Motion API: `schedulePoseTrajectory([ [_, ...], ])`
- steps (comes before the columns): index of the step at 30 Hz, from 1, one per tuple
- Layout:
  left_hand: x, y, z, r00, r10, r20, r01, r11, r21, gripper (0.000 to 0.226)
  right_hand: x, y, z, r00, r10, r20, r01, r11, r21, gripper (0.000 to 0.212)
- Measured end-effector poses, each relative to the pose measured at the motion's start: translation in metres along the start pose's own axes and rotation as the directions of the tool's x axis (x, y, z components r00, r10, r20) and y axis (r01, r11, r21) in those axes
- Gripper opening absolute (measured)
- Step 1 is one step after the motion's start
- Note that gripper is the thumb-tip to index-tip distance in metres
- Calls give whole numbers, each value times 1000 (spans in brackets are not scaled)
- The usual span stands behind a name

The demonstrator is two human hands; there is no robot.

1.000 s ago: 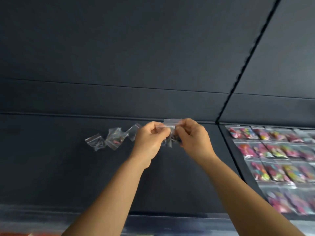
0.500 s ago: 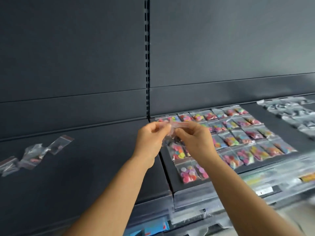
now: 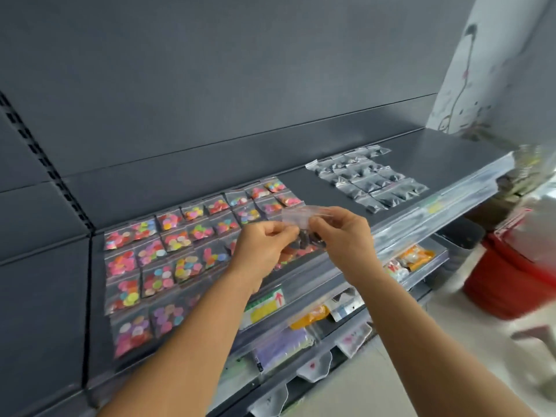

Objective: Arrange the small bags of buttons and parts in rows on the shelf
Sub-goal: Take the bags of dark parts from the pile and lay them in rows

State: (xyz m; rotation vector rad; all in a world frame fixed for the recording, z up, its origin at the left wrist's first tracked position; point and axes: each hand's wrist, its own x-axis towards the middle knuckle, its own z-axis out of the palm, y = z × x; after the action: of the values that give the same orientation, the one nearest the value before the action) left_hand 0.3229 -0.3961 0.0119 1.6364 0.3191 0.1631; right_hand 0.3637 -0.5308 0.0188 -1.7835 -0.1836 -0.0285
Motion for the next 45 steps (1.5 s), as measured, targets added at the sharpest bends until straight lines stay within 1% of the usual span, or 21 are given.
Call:
schedulePoseTrajectory([
  [1, 5, 1, 15, 1000, -1, 14, 1, 1000, -13, 4, 4, 5, -15, 1000, 4, -13, -4, 1000, 5, 14],
  [5, 19, 8, 67, 991, -12, 137, 21, 998, -65, 10, 17, 20, -58, 1000, 3, -23, -2, 1000, 27, 20],
  [7, 26, 11, 88, 989, -16, 149, 25, 998, -61, 6, 21, 24, -75, 999, 12, -35, -10, 998, 62, 19],
  [10, 40, 14, 116, 991, -19, 135, 29, 997, -68, 5, 31, 31, -100, 998, 53, -44, -47, 991, 128, 14],
  [13, 55, 18, 146, 987, -9, 161, 22, 997, -80, 5, 43, 40, -122, 996, 91, -27, -86, 987, 133, 10],
  [15, 68, 19, 165, 980, -7, 197, 26, 995, -94, 4, 56, 46, -138, 990, 124, -60, -115, 984, 136, 8],
  [17, 84, 21, 185, 975, -11, 222, 37, 993, -115, 1, 73, 52, -153, 983, 132, -124, -112, 981, 156, 8],
  [19, 103, 23, 206, 973, -5, 230, 41, 988, -148, 8, 95, 59, -168, 974, 131, -187, -103, 983, 154, 13],
  [21, 125, 28, 226, 974, -1, 225, 40, 984, -171, 18, 118, 66, -181, 968, 133, -215, -100, 982, 158, 16],
  [25, 170, 38, 259, 980, 59, 190, -42, 995, -95, 24, 169, 73, -206, 961, 161, -224, -126, 979, 161, 16],
  [27, 191, 44, 270, 978, 113, 175, -106, 993, -48, 22, 193, 74, -217, 962, 166, -218, -133, 979, 157, 18],
  [29, 210, 50, 279, 974, 166, 155, -173, 984, 36, 18, 214, 76, -227, 963, 156, -221, -131, 983, 126, 19],
  [31, 227, 54, 286, 972, 192, 138, -206, 974, 96, 19, 233, 79, -236, 964, 140, -225, -122, 988, 93, 17],
  [34, 247, 56, 293, 978, 183, 100, -193, 976, 104, 21, 260, 86, -246, 963, 138, -231, -123, 989, 81, 13],
  [38, 273, 56, 298, 987, 159, 11, -160, 980, 118, 21, 298, 99, -258, 972, 99, -214, -107, 994, -27, 16],
  [42, 298, 53, 305, 982, 153, -111, -132, 975, 179, 22, 343, 116, -266, 989, 48, -139, -61, 994, -94, 17],
  [45, 316, 50, 318, 973, 142, -181, -91, 960, 264, 22, 377, 128, -268, 996, 61, -61, -69, 989, -135, 11],
])
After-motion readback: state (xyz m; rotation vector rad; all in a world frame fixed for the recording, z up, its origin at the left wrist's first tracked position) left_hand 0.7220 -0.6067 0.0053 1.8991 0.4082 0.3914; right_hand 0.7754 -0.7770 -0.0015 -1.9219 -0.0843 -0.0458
